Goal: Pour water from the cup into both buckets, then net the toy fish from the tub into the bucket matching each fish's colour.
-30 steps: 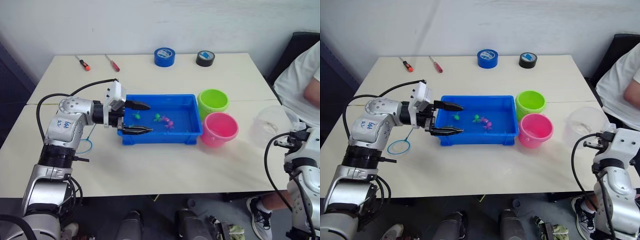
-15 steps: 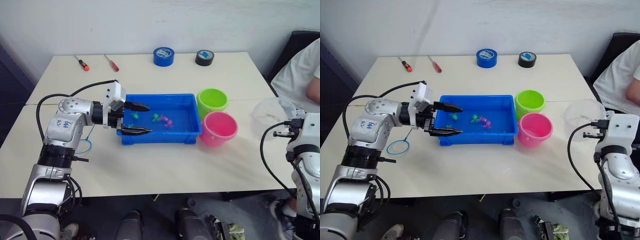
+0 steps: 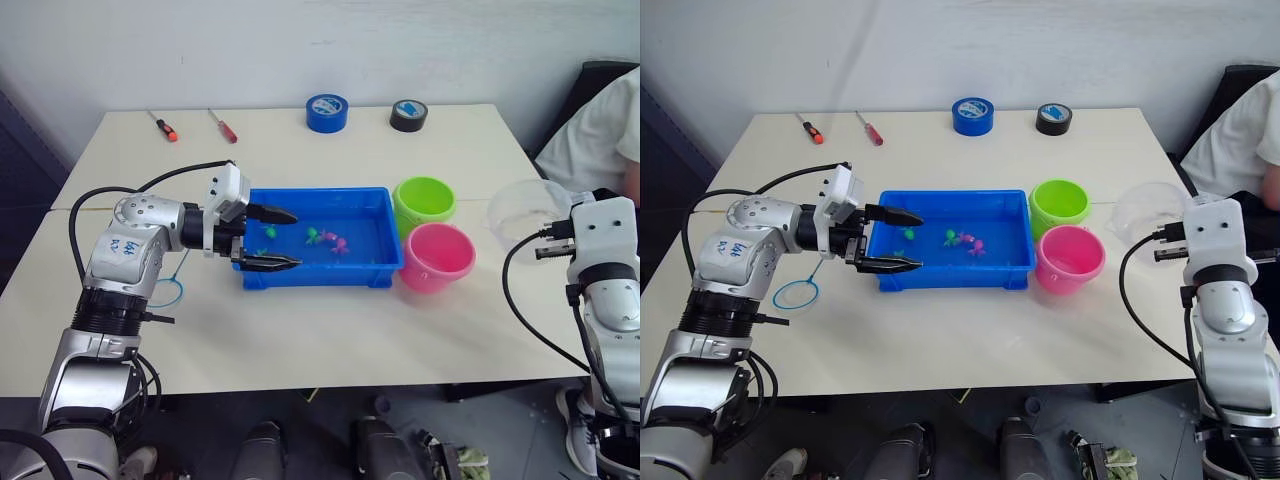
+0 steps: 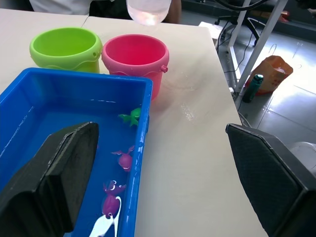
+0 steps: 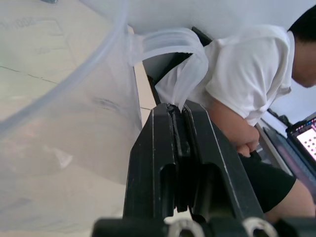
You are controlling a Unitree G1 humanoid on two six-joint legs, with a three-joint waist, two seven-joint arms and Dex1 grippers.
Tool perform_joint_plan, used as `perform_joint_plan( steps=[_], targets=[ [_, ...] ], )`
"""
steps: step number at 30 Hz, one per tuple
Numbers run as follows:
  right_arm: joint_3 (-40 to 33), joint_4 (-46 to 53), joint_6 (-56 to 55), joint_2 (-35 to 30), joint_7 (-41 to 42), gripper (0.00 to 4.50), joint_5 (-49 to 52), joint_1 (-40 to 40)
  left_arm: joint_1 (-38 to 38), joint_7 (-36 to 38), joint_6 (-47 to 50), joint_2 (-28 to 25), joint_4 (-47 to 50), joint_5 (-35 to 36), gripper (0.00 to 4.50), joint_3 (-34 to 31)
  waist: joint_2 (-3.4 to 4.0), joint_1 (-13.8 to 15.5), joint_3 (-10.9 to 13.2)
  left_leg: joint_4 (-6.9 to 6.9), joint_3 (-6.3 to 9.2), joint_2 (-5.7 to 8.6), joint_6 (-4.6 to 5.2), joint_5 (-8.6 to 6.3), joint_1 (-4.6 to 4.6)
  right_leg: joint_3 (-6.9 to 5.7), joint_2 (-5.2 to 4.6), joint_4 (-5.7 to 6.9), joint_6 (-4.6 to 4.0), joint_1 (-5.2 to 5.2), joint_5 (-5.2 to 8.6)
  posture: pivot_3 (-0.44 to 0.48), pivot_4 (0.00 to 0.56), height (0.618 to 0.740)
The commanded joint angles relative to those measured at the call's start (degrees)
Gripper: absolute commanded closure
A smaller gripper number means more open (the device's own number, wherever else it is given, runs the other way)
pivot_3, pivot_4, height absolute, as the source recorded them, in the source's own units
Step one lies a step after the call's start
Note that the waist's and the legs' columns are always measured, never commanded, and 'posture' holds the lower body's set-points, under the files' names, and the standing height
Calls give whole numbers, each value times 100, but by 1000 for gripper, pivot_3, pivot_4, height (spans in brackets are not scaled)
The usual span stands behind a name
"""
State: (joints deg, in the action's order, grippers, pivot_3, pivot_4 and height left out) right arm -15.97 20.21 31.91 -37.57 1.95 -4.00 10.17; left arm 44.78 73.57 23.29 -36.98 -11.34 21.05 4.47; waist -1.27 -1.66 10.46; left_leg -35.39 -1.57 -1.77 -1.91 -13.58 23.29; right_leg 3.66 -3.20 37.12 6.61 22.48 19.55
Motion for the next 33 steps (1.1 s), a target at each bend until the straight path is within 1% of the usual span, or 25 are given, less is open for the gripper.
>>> perform_joint_plan(
  steps=[1, 13, 17, 33],
  targets=[
    [79, 195, -205, -145, 22, 4486, -372, 151, 59, 22, 28, -65, 241, 71, 0, -85, 0, -1, 0, 0, 0, 0, 0, 0, 0, 0, 0, 0, 0, 0, 0, 0, 150, 734],
    [483, -26, -608, -354, 258, 4486, -1116, 321, 65, -110, -72, 26, 219, 110, 0, -187, -1, 2, 1, -7, -2, 0, 0, 0, 1, 1, 0, 3, 0, 0, 0, 0, 150, 734],
    [608, -116, -789, -404, 306, 4486, -1331, 360, 95, -233, -292, 146, 142, 93, 0, -237, -2, 2, 1, -13, -2, 0, 0, 0, 1, 1, 0, 6, 0, 0, 0, 0, 150, 734],
    [851, -392, -1114, -485, 367, 4486, -2209, 421, 60, -328, -415, 270, 149, 128, 0, -340, -2, -9, 1, -35, -3, 0, 0, 0, 1, 4, 1, 28, 0, 0, 0, 0, 150, 734]
  ],
)
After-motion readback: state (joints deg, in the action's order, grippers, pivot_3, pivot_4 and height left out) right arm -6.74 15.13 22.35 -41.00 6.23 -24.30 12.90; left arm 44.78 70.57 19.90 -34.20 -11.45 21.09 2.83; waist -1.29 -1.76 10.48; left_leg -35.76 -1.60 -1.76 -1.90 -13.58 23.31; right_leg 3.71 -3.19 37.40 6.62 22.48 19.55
